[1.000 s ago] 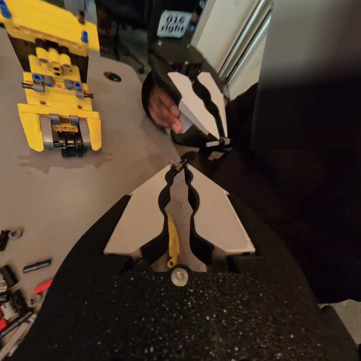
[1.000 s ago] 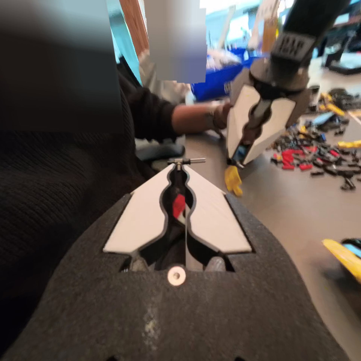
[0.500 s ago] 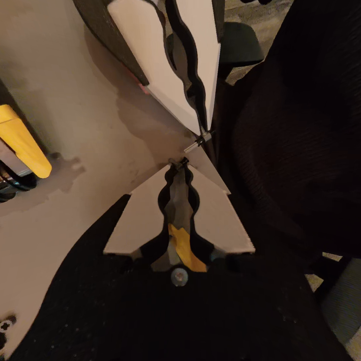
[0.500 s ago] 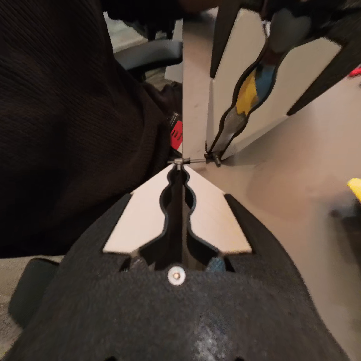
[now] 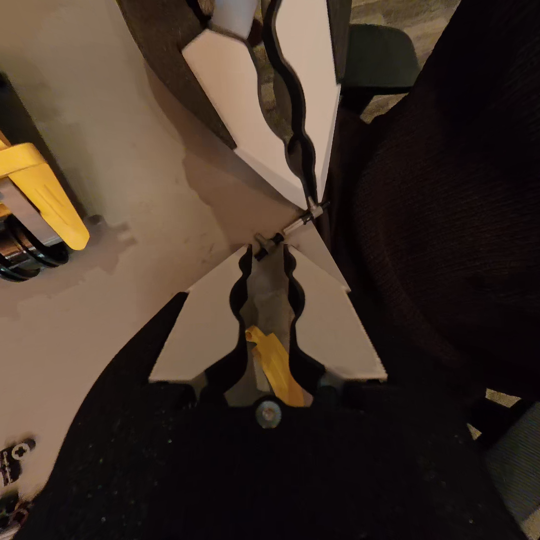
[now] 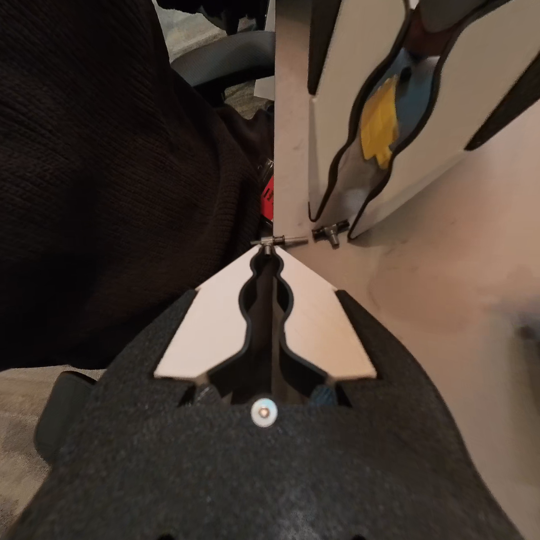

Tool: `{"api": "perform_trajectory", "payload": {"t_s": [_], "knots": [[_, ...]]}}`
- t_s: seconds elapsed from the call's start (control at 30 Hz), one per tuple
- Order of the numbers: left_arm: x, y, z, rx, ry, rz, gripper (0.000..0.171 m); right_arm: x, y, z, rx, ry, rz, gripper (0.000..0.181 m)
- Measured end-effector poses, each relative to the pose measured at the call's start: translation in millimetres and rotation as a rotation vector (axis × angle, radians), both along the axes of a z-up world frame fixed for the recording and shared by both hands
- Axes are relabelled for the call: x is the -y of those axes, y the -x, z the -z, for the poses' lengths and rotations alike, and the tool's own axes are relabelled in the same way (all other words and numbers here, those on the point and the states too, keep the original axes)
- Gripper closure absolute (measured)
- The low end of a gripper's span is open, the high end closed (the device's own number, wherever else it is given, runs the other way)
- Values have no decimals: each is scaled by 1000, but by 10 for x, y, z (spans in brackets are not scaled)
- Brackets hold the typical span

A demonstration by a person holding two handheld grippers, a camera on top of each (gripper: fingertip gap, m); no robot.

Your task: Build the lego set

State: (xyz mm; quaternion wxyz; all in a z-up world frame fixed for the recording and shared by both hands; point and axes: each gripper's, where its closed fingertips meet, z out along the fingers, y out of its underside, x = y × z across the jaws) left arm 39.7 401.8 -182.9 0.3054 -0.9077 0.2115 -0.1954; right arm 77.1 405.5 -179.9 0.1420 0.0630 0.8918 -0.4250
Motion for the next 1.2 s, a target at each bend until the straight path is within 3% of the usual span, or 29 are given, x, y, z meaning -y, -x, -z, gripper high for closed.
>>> {"api": "perform_trajectory", "payload": {"t_s": [0.17, 0.73, 1.2], "knots": [[-2, -9, 19, -19, -8, 12, 163, 0, 9, 23, 10, -15, 6, 179], [25, -73, 18, -41, -46, 85, 164, -45, -19, 49, -28, -35, -130, 179], [115, -198, 19, -52, -50, 199, 164, -40, -80, 44, 69, -61, -263, 177]]}}
